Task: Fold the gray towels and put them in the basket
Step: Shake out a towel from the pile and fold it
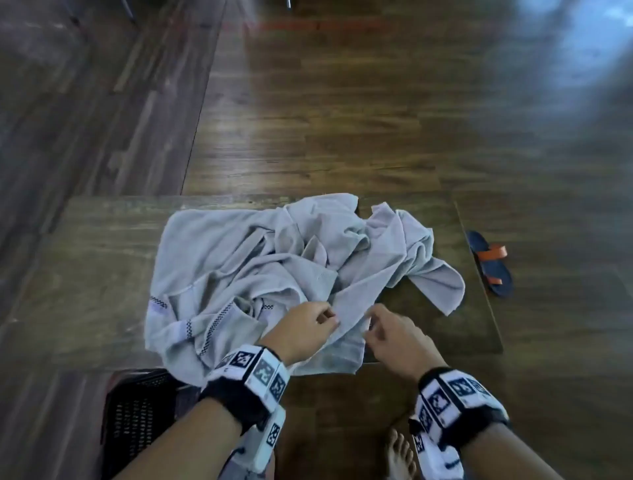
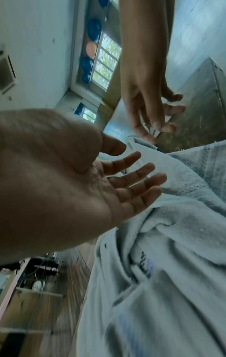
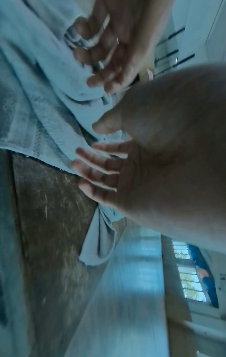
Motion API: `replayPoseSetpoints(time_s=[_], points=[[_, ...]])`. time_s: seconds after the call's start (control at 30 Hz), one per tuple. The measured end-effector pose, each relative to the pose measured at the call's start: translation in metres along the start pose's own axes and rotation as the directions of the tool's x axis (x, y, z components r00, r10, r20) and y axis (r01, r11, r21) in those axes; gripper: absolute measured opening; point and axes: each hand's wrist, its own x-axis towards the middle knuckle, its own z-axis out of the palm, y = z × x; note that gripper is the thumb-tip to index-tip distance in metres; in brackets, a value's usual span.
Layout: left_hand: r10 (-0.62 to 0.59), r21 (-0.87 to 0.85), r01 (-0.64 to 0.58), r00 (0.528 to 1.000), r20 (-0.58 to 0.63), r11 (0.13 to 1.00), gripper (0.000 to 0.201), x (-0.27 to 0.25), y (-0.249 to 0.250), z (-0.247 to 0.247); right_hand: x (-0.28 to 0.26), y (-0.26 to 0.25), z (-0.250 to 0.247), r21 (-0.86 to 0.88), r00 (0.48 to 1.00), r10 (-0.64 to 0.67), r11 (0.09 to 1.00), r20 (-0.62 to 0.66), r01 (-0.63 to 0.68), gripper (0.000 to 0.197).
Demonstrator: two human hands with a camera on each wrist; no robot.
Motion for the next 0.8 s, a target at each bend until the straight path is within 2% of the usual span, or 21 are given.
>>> replayPoseSetpoints(time_s=[0.07, 0.17, 0.23, 0.33, 0.43, 0.5, 0.53, 0.57, 0.63, 0.67, 0.73, 0.8], points=[[0.03, 0.044, -0.031, 1.0, 0.007, 0.999, 0.023, 0.021, -0.013, 0.017, 0.019, 0.003, 0.023, -0.068, 0.989, 0.058, 0.995, -0.138, -0.068, 0.032], [0.077, 0.067, -0.076, 0.997, -0.023, 0.995, 0.02, 0.051, -0.039, 0.037, 0.042, 0.011, 0.055, 0.038, 0.943, 0.146, 0.989, -0.298, -0.141, 0.039], [0.107, 0.076, -0.099, 0.989, -0.105, 0.992, 0.018, 0.06, -0.056, 0.043, 0.05, 0.016, 0.075, 0.097, 0.925, 0.118, 0.991, -0.362, -0.088, 0.026], [0.156, 0.127, -0.128, 0.957, -0.245, 0.984, 0.017, 0.06, -0.068, 0.042, 0.053, 0.02, 0.082, 0.14, 0.928, 0.081, 0.99, -0.365, -0.031, 0.013], [0.167, 0.283, -0.07, 0.928, -0.335, 0.957, 0.018, 0.037, -0.074, 0.035, 0.038, 0.021, 0.068, 0.263, 0.925, 0.073, 0.964, -0.373, 0.03, 0.019], [0.112, 0.409, 0.032, 0.94, -0.323, 0.912, 0.027, 0.019, -0.075, 0.031, 0.018, 0.02, 0.048, 0.324, 0.898, 0.048, 0.94, -0.438, 0.107, 0.03], [0.088, 0.444, 0.057, 0.95, -0.299, 0.894, 0.037, 0.01, -0.074, 0.031, 0.006, 0.018, 0.037, 0.363, 0.887, 0.03, 0.918, -0.46, 0.158, 0.03], [0.095, 0.441, 0.027, 0.963, -0.253, 0.897, 0.053, 0.001, -0.073, 0.032, -0.008, 0.015, 0.027, 0.398, 0.877, 0.003, 0.892, -0.48, 0.214, 0.028], [0.2, 0.331, -0.148, 0.971, -0.13, 0.932, 0.084, -0.015, -0.062, 0.036, -0.034, 0.003, 0.005, 0.462, 0.834, -0.036, 0.819, -0.551, 0.341, 0.024], [0.263, 0.248, -0.235, 0.961, -0.089, 0.94, 0.092, -0.022, -0.054, 0.04, -0.047, -0.003, -0.005, 0.506, 0.813, -0.039, 0.765, -0.581, 0.398, 0.022], [0.352, 0.137, -0.34, 0.933, -0.076, 0.93, 0.1, -0.037, -0.031, 0.049, -0.073, -0.015, -0.022, 0.605, 0.798, -0.057, 0.621, -0.6, 0.499, 0.018], [0.381, 0.091, -0.372, 0.918, -0.111, 0.924, 0.098, -0.051, -0.01, 0.059, -0.093, -0.026, -0.033, 0.649, 0.796, -0.127, 0.509, -0.592, 0.565, 0.013]])
